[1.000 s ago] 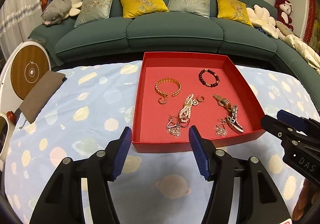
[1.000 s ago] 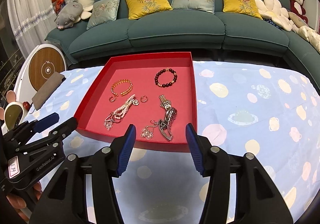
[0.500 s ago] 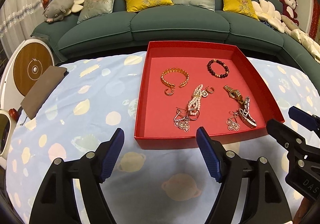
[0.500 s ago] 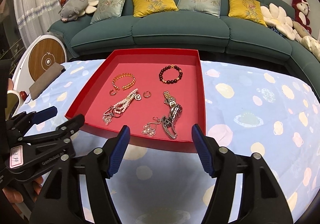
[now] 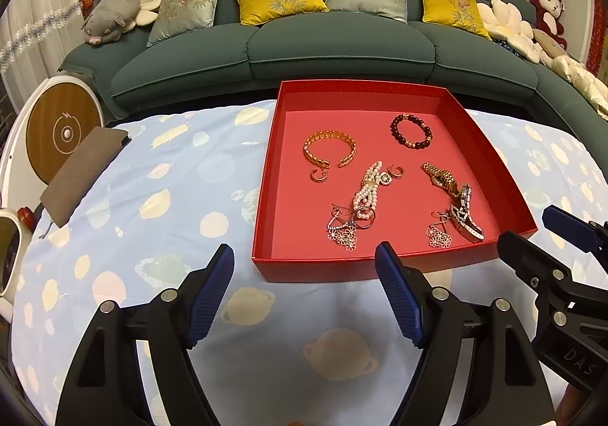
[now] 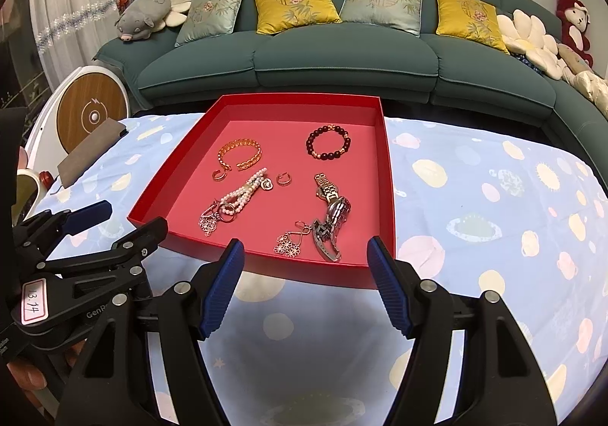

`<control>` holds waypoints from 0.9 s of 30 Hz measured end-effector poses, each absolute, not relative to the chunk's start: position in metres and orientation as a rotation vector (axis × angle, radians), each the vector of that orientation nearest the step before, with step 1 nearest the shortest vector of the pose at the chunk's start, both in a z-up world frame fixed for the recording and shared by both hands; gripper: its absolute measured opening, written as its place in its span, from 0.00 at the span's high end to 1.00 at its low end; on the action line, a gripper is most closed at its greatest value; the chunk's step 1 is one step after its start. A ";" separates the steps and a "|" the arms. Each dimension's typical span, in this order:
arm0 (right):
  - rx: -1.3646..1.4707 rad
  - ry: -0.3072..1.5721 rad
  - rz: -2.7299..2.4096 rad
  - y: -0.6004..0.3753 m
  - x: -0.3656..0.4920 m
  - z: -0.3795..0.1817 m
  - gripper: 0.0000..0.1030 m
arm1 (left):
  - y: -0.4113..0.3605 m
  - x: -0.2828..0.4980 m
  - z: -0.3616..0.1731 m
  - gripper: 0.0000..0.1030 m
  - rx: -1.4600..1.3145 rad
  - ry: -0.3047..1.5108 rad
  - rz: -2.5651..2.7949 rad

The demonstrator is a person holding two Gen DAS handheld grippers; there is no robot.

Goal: Organize jewelry

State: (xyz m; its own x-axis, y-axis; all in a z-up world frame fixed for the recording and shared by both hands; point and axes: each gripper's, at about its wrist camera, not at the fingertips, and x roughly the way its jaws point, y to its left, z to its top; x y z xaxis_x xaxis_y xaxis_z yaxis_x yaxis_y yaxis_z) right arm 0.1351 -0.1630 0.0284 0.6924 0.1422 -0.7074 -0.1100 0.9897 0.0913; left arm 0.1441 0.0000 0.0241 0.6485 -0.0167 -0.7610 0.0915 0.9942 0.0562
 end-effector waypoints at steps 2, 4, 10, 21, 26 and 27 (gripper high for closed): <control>0.041 0.795 0.145 -0.162 0.135 0.028 0.37 | 0.000 0.143 0.025 0.25 0.094 0.856 -0.055; 0.039 0.792 0.147 -0.161 0.134 0.029 0.37 | -0.001 0.142 0.026 0.24 0.097 0.850 -0.053; 0.032 0.787 0.154 -0.158 0.133 0.029 0.37 | -0.002 0.140 0.028 0.24 0.105 0.841 -0.047; 0.020 0.773 0.158 -0.155 0.128 0.031 0.37 | -0.001 0.138 0.031 0.24 0.085 0.837 -0.039; 0.016 0.767 0.159 -0.153 0.126 0.032 0.37 | 0.001 0.137 0.032 0.24 0.071 0.828 -0.031; 0.015 0.765 0.160 -0.153 0.126 0.032 0.37 | 0.001 0.137 0.033 0.24 0.067 0.827 -0.034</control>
State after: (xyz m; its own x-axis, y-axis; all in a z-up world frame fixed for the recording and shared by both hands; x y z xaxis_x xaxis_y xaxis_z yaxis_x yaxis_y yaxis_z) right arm 0.1259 -0.1528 0.0323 0.7095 0.1496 -0.6886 -0.1387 0.9877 0.0717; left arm 0.1368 0.0013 0.0328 0.6770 -0.0044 -0.7360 0.0563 0.9974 0.0459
